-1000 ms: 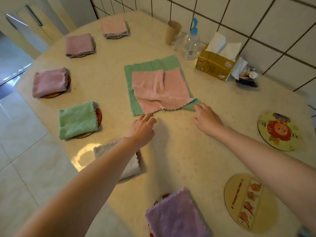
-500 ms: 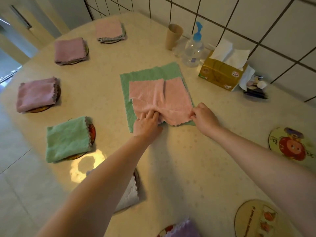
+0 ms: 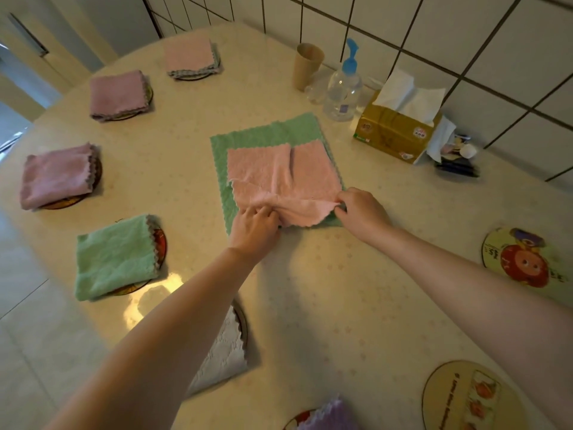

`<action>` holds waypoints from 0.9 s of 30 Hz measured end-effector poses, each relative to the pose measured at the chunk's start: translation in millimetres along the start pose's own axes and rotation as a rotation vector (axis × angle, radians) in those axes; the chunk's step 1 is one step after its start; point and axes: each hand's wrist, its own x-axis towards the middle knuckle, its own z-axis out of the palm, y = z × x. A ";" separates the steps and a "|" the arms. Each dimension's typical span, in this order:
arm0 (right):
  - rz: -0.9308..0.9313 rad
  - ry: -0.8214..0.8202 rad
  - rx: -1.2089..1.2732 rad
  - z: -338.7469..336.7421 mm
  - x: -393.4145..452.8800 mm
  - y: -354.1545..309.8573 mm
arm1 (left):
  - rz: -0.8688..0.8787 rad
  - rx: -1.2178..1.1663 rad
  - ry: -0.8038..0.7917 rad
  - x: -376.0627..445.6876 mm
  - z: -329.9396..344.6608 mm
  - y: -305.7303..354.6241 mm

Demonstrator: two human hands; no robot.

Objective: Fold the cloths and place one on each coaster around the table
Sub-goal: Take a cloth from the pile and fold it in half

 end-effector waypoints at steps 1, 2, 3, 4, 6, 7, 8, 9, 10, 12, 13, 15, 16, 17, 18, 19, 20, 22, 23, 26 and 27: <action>-0.007 0.013 0.049 -5.6 -0.6 -4.2 | -0.029 -0.034 0.002 0.6 -0.5 2.4; -0.018 0.025 0.109 -11.9 -0.4 -8.7 | -0.074 -0.071 -0.008 1.9 -3.0 5.0; -0.033 0.036 0.168 -19.6 -0.2 -13.8 | -0.121 -0.075 -0.020 3.7 -4.7 6.5; -0.057 0.048 0.214 -28.4 -0.4 -19.8 | -0.154 -0.062 -0.026 5.4 -5.5 6.7; -0.107 0.077 0.272 -45.8 -2.2 -32.9 | -0.189 -0.084 -0.018 7.1 -9.9 5.3; -0.128 0.091 0.299 -54.0 -3.6 -39.2 | -0.211 -0.120 -0.001 7.3 -12.9 3.1; -0.145 0.106 0.321 -62.4 -4.7 -45.2 | -0.233 -0.156 0.022 7.4 -16.4 -0.7; -0.159 0.127 0.324 -71.6 -6.6 -49.6 | -0.247 -0.188 0.059 7.1 -22.1 -4.7; -0.176 0.147 0.314 -80.9 -8.4 -52.0 | -0.259 -0.222 0.104 6.8 -29.3 -9.3; -0.194 0.202 0.249 -97.8 -9.3 -49.9 | -0.291 -0.338 0.182 9.6 -48.0 -20.0; -0.205 0.245 0.201 -107.6 -11.3 -47.3 | -0.320 -0.425 0.215 11.2 -61.4 -23.9; -0.241 0.340 0.130 -124.1 -20.8 -39.8 | -0.392 -0.609 0.269 11.3 -89.0 -28.2; -0.265 0.393 0.103 -130.9 -28.6 -35.9 | -0.414 -0.703 0.303 9.3 -102.5 -27.2; -0.291 0.440 0.082 -136.8 -41.8 -32.4 | -0.412 -0.783 0.333 3.9 -115.6 -22.5; -0.310 0.474 0.062 -140.2 -55.4 -28.1 | -0.395 -0.831 0.349 -2.1 -125.4 -16.6; -0.310 0.488 0.051 -141.9 -68.5 -21.9 | -0.374 -0.842 0.340 -8.6 -134.0 -8.9; -0.300 0.494 0.040 -142.3 -84.1 -13.1 | -0.347 -0.826 0.314 -17.6 -140.3 1.2; -0.269 0.486 0.013 -139.9 -111.5 8.4 | -0.289 -0.785 0.233 -33.2 -146.8 23.6; -0.250 0.483 0.009 -138.3 -122.3 19.4 | -0.267 -0.775 0.203 -39.1 -147.8 33.9; -0.217 0.483 -0.008 -138.0 -153.0 49.6 | -0.273 -0.787 0.182 -53.1 -148.3 66.0; -0.200 0.494 0.011 -139.4 -159.2 53.4 | -0.287 -0.821 0.183 -54.9 -150.1 71.9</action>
